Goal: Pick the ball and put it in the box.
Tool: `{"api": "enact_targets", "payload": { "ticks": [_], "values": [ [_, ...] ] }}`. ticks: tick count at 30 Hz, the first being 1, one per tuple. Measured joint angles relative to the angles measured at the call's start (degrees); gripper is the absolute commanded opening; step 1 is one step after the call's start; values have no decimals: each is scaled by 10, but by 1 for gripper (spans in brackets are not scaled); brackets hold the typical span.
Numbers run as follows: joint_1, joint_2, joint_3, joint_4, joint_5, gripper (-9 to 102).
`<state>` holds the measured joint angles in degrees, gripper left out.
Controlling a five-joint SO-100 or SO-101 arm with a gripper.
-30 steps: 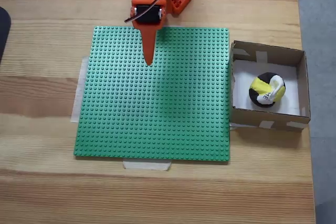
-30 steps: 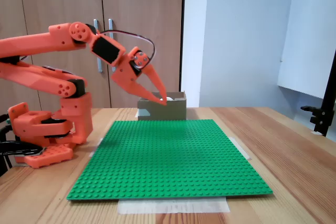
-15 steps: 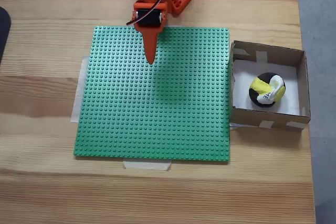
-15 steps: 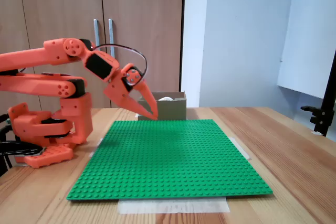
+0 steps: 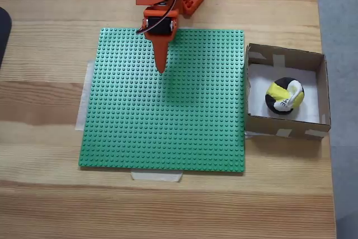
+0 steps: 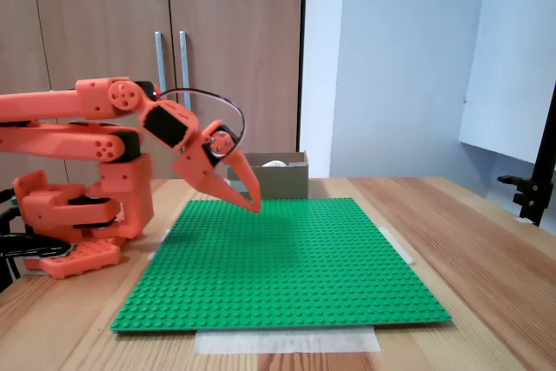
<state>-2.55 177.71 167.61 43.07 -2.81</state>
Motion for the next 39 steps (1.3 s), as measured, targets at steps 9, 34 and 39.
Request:
{"api": "enact_targets", "payload": {
  "ticks": [9, 34, 39],
  "values": [
    [0, 54, 19, 28, 13, -1],
    [-1, 64, 76, 14, 44, -1],
    [1, 64, 95, -16, 37, -1]
  ]
}}
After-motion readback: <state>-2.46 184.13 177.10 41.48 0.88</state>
